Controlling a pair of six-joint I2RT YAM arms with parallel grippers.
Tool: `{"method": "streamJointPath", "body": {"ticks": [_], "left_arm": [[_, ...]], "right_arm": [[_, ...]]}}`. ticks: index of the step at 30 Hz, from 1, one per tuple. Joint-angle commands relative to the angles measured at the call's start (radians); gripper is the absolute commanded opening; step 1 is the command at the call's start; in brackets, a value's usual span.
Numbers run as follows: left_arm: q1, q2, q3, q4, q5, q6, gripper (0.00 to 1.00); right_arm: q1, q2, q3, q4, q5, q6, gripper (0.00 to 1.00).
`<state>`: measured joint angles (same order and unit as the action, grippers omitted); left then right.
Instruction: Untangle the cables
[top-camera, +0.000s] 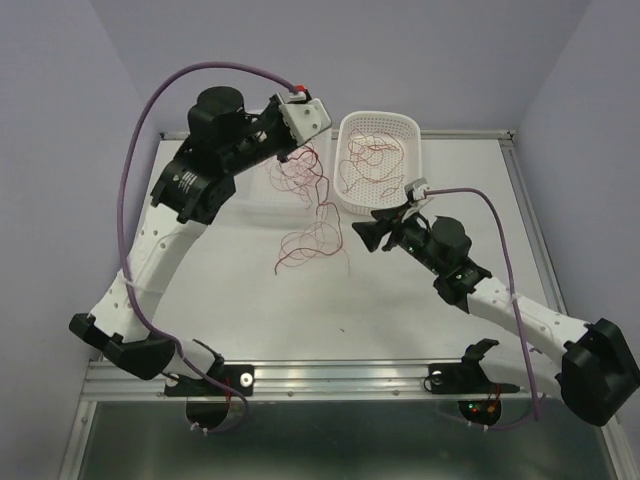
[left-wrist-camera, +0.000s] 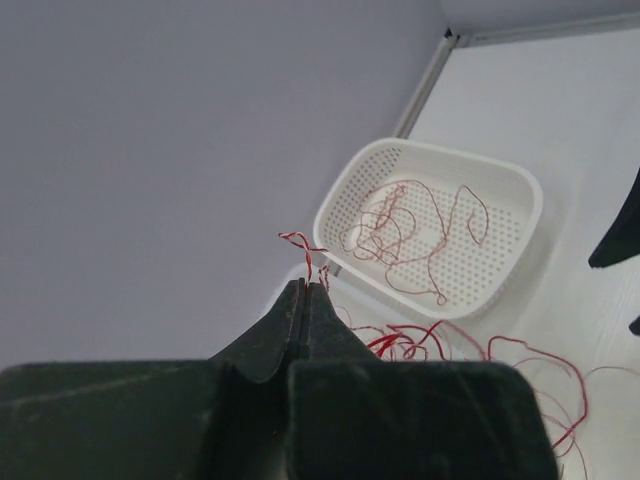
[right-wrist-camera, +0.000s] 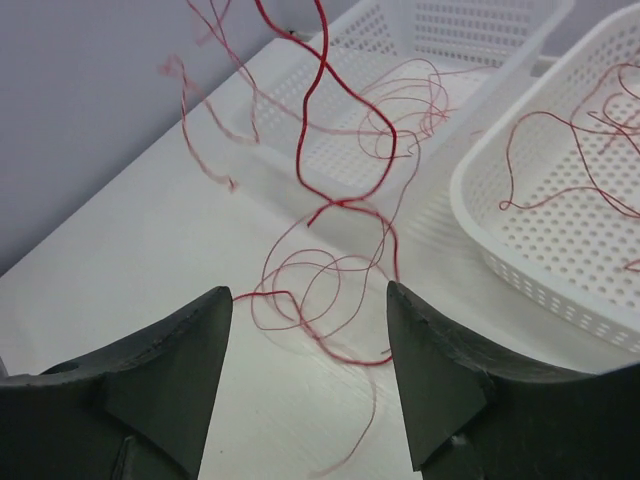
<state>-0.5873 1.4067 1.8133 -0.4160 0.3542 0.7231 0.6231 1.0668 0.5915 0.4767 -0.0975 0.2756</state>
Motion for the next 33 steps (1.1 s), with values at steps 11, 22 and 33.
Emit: {"method": "streamJointPath", "body": {"ticks": [11,22,33], "left_arm": [[0.0,-0.147,0.222,-0.015,0.031,-0.105,0.0],[-0.002,-0.227,0.238,-0.058,0.161,-0.197,0.0],[-0.002,-0.239,0.219,-0.063,0.212,-0.237,0.0]], "right_arm": [[0.016,0.243,0.264,0.376,-0.323,-0.085,0.81],[0.066,0.315,0.369,0.424,-0.519,-0.095,0.89],[0.135,0.432,0.481,0.422,-0.588,-0.111,0.84]]}}
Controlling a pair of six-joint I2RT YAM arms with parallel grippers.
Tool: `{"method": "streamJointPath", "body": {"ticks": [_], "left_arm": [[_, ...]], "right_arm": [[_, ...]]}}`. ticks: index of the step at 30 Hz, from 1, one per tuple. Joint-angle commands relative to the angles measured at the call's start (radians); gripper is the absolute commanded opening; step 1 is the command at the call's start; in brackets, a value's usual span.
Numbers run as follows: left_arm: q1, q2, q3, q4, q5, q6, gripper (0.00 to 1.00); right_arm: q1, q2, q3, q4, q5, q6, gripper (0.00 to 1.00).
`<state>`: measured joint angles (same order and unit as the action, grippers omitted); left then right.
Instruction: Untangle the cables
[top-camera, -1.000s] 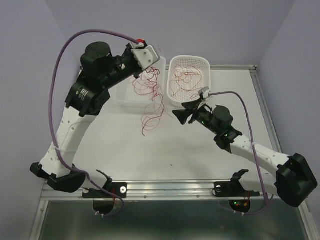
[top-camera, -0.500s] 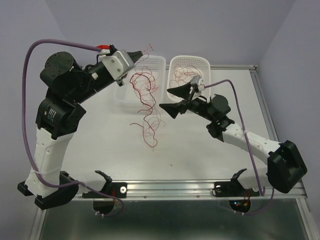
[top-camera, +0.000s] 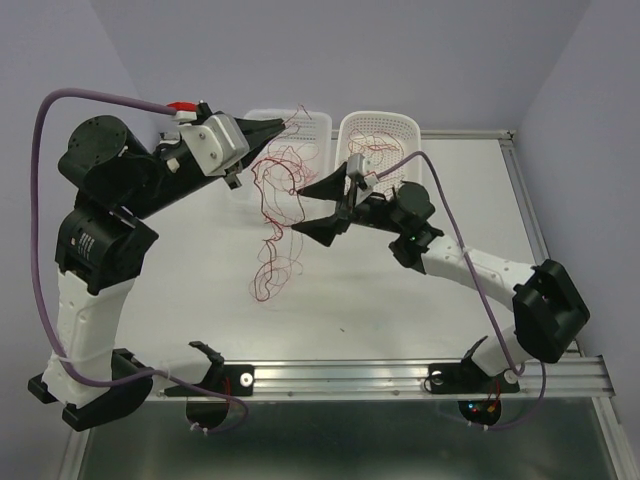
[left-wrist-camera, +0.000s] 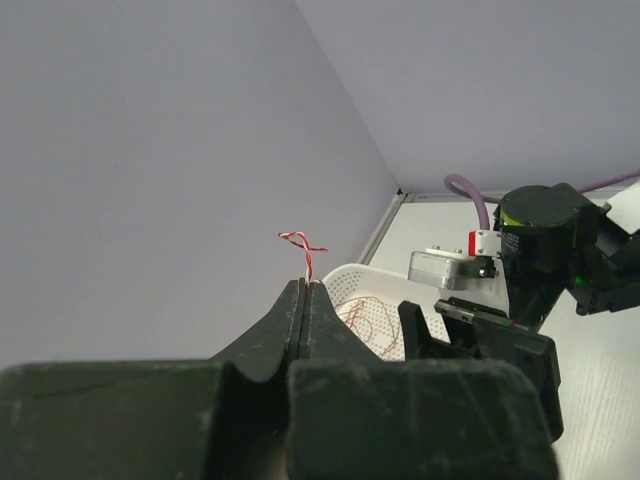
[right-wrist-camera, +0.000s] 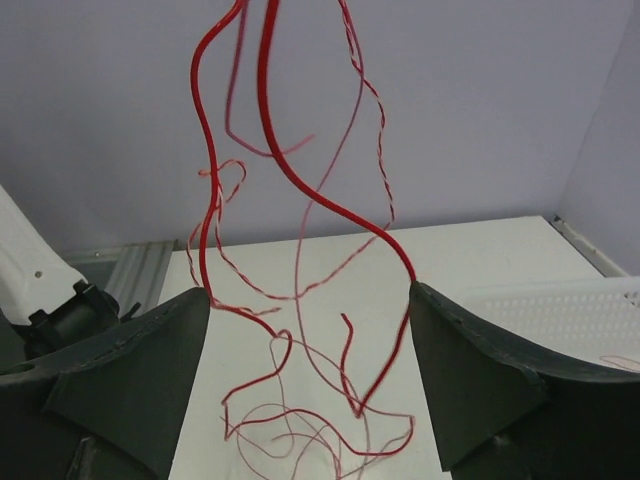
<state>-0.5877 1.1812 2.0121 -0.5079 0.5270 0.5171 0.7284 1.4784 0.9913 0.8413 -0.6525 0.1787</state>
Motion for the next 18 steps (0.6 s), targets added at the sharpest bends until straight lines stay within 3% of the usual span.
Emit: {"method": "streamJointPath", "body": {"ticks": [1,3,8,9,11,12,13,18], "left_arm": [[0.0,-0.012,0.02,0.031,0.041,-0.034,0.0],[-0.001,-0.014,0.022,0.035,0.041,-0.042,0.0],[0.0,-0.022,0.05,0.039,0.05,-0.058,0.0],[-0.001,-0.029,0.053,0.039,0.05,-0.06,0.0],[-0.001,-0.037,0.044,0.051,0.039,-0.06,0.0],[-0.001,-0.052,0.039,0.06,0.028,-0.061,0.0],[-0.001,-0.063,0.018,0.092,0.006,-0.06,0.0],[-0.001,-0.1,0.0,0.146,-0.054,-0.048,0.0]], "right_arm": [[0.034,0.028,0.086,0.058,-0.035,-0.012,0.84],[0.039,0.048,0.104,0.056,-0.032,-0.01,0.82],[0.042,0.097,0.106,0.055,-0.01,-0.012,0.55],[0.043,0.099,0.101,0.055,-0.012,-0.01,0.41],[0.043,0.091,0.07,0.058,-0.013,-0.005,0.24],[0.043,0.085,0.054,0.056,-0.012,-0.002,0.09],[0.045,0.077,0.009,0.056,0.01,-0.002,0.03],[0.049,0.008,-0.147,0.074,0.079,0.001,0.01]]}}
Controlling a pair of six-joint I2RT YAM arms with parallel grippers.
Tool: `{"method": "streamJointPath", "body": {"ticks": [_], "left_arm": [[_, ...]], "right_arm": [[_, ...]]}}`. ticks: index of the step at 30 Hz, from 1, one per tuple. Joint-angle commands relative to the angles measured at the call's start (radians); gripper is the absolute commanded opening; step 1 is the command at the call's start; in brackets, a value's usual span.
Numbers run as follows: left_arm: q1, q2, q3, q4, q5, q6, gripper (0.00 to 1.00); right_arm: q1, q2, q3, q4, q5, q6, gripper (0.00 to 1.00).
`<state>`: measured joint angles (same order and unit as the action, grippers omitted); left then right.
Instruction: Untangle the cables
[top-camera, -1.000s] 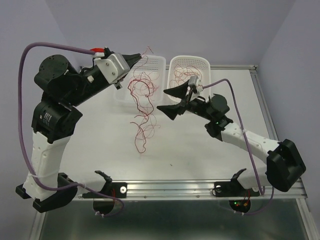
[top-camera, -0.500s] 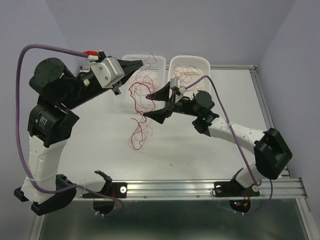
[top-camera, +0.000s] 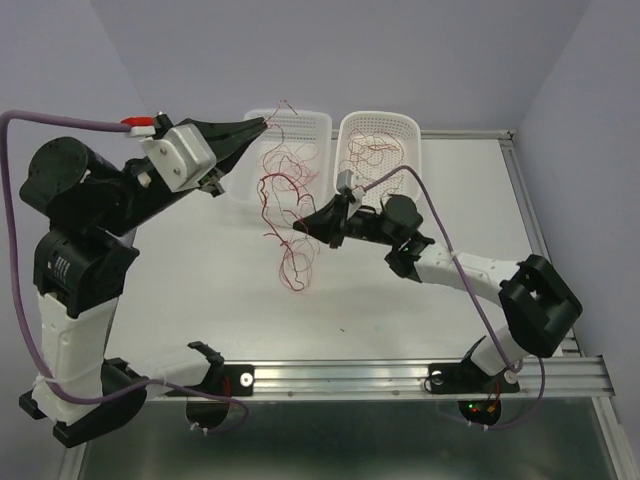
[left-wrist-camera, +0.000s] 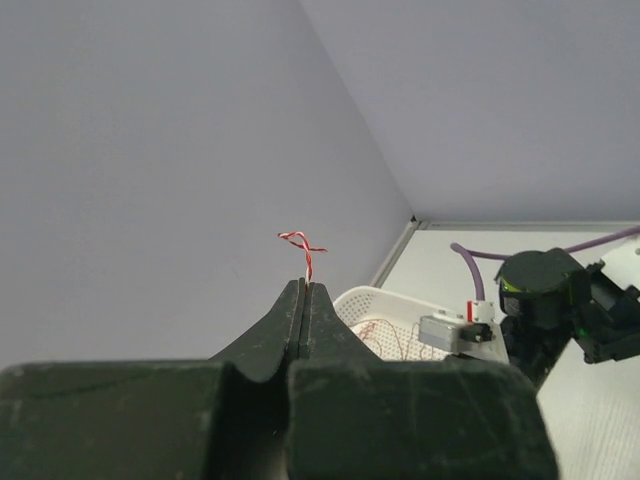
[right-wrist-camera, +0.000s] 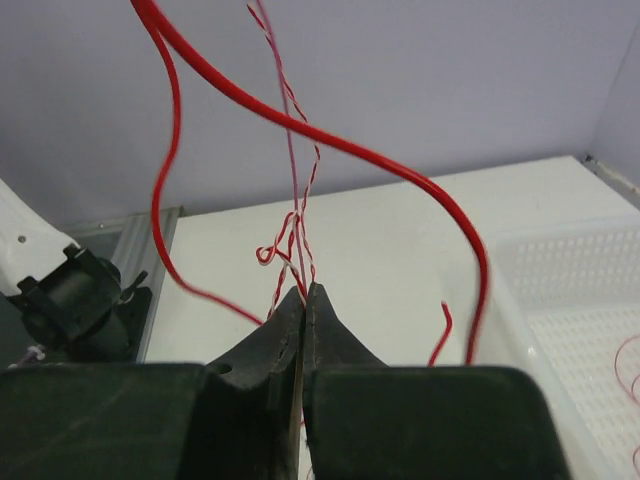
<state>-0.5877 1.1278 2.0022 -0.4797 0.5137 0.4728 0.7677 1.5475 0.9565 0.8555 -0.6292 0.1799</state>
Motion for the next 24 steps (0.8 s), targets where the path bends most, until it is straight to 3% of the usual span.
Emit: {"method": "streamJointPath", "body": {"ticks": [1,14,19,24], "left_arm": [[0.0,-0.048,0.013,0.119,-0.05,-0.002,0.0],[0.0,-0.105,-0.043,0.223,-0.337,0.09,0.0],[0.0,-0.132,-0.059,0.222,-0.323,0.107,0.0],[0.0,-0.138,-0.049,0.216,-0.417,0.127,0.0]], "right_arm": [[0.01,-0.07,-0.14,0.062,0.066,0.001,0.01],[0.019,-0.22,-0.611,0.091,0.342,0.095,0.01],[0.019,-0.312,-0.697,0.086,0.336,0.128,0.01],[0.019,-0.493,-0.754,0.007,0.413,0.142,0.01]]}}
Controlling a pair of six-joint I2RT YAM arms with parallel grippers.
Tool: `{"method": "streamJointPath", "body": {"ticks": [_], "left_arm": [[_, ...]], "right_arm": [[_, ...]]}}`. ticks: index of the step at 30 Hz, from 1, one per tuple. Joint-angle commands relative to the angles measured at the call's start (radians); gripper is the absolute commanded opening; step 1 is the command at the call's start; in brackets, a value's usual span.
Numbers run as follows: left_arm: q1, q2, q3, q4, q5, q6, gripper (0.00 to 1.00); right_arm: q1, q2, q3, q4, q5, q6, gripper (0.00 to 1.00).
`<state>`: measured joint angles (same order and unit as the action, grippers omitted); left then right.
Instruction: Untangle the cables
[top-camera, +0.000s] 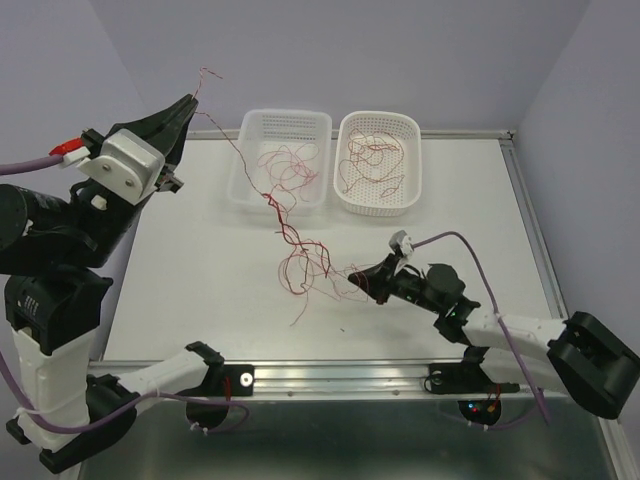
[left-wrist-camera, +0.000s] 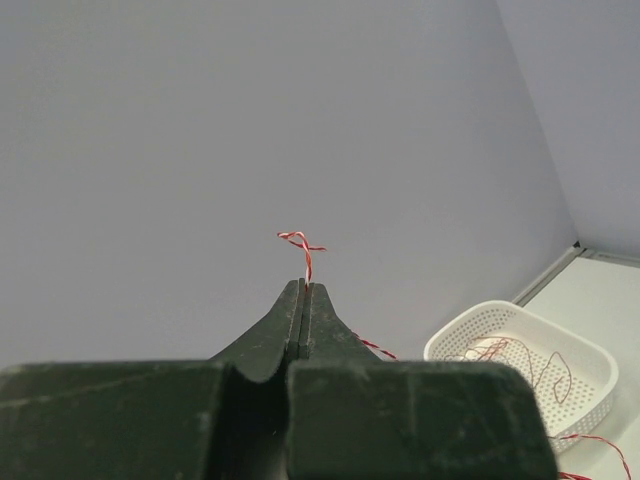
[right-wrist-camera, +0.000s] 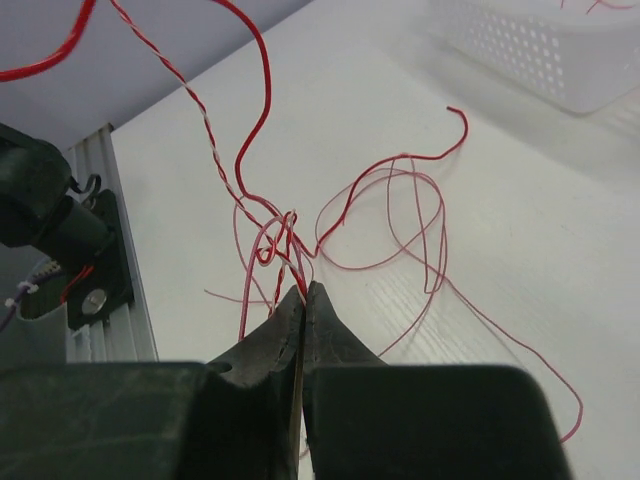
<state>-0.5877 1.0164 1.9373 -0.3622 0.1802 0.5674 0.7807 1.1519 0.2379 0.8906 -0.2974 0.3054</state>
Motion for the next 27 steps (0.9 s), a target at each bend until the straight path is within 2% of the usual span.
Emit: {"method": "streamJointPath", "body": {"ticks": [1,4,6,8,9,11,12,13,15,16,18,19,27], "left_arm": [[-0.001,-0.039,0.008,0.1,-0.094,0.032,0.0],[0.0,-0.068,-0.038,0.115,-0.159,0.051,0.0],[0.0,-0.1,-0.099,0.156,-0.223,0.071,0.0],[-0.001,-0.117,-0.132,0.178,-0.245,0.08,0.0],[-0.001,-0.134,-0.136,0.178,-0.237,0.08,0.0],[0.0,-0.148,-0.149,0.174,-0.21,0.077,0.0],[0.0,-0.153,-0.152,0.166,-0.191,0.072,0.0],[0.0,-0.159,-0.152,0.145,-0.173,0.068,0.0],[0.0,-0.157,-0.152,0.126,-0.101,0.052,0.0],[-0.001,-0.153,-0.149,0.114,-0.079,0.052,0.0],[-0.001,-0.148,-0.15,0.095,-0.033,0.032,0.0],[0.0,-0.142,-0.153,0.088,-0.013,0.028,0.0],[0.0,-0.131,-0.159,0.077,0.087,-0.017,0.0]], "right_arm": [[0.005,-0.151,-0.029,-0.083,0.093,0.02,0.01],[0.006,-0.234,-0.031,-0.137,0.086,0.023,0.01],[0.006,-0.317,-0.037,-0.18,0.141,0.044,0.01],[0.005,-0.383,-0.014,-0.267,0.347,0.073,0.0],[0.006,-0.4,0.0,-0.36,0.418,0.08,0.01],[0.006,-0.42,0.037,-0.444,0.509,0.086,0.02],[0.006,-0.426,0.046,-0.471,0.52,0.083,0.12],[0.006,-0.425,0.047,-0.485,0.505,0.078,0.31],[0.005,-0.41,0.04,-0.454,0.43,0.074,0.52],[0.006,-0.397,0.037,-0.411,0.396,0.063,0.7],[0.006,-0.361,0.05,-0.368,0.317,0.031,0.77],[0.006,-0.353,0.061,-0.36,0.258,0.006,0.79],[0.006,-0.267,0.175,-0.28,0.063,-0.067,0.9]]}}
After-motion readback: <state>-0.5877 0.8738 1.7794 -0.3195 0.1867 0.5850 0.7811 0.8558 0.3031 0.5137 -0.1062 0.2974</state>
